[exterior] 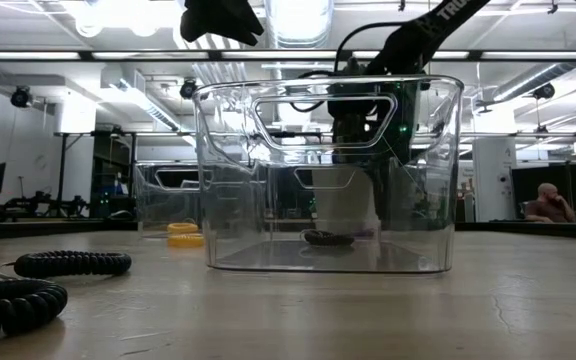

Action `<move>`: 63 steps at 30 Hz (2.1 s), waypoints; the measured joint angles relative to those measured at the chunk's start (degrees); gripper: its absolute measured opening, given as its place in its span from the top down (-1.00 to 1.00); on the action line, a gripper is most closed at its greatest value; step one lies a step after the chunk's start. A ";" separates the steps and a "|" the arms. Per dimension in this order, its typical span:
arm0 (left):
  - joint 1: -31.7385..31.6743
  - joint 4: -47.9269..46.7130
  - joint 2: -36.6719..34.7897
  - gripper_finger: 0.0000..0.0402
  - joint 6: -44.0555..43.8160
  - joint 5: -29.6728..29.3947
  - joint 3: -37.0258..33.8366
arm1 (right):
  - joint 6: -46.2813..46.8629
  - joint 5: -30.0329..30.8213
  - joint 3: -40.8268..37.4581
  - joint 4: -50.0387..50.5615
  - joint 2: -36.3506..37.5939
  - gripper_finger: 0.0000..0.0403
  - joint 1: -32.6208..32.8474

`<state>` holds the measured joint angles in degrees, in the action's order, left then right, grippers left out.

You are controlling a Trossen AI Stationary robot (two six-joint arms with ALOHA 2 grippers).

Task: Sort spring keychains
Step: Put the purple spring keychain into the green bin

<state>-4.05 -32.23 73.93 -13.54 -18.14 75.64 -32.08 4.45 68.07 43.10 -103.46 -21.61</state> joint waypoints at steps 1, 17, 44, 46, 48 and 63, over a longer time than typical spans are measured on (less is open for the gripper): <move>-0.01 0.02 0.00 0.36 0.00 0.01 0.00 | -1.51 0.10 0.00 -0.05 0.00 0.69 0.00; 0.00 0.34 0.02 0.36 0.01 0.01 -0.02 | -20.43 -0.37 -0.35 -6.54 -0.37 0.35 0.26; -0.01 0.72 0.02 0.36 0.00 0.01 -0.02 | -18.46 3.09 -6.58 -16.84 -1.25 0.12 -0.06; 0.00 0.72 0.02 0.36 0.02 0.00 -0.02 | -17.95 3.22 -6.58 -16.92 -1.80 0.12 -0.06; -0.01 0.71 0.02 0.36 0.02 0.00 -0.02 | -17.87 3.23 -6.57 -16.90 -2.37 0.12 -0.09; 0.00 0.68 0.04 0.36 1.43 0.01 -0.02 | -10.73 4.21 -6.47 -16.53 -2.99 0.18 -1.22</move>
<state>-4.04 -31.55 73.97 -12.11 -18.13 75.61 -42.81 8.66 61.60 26.57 -106.45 -22.83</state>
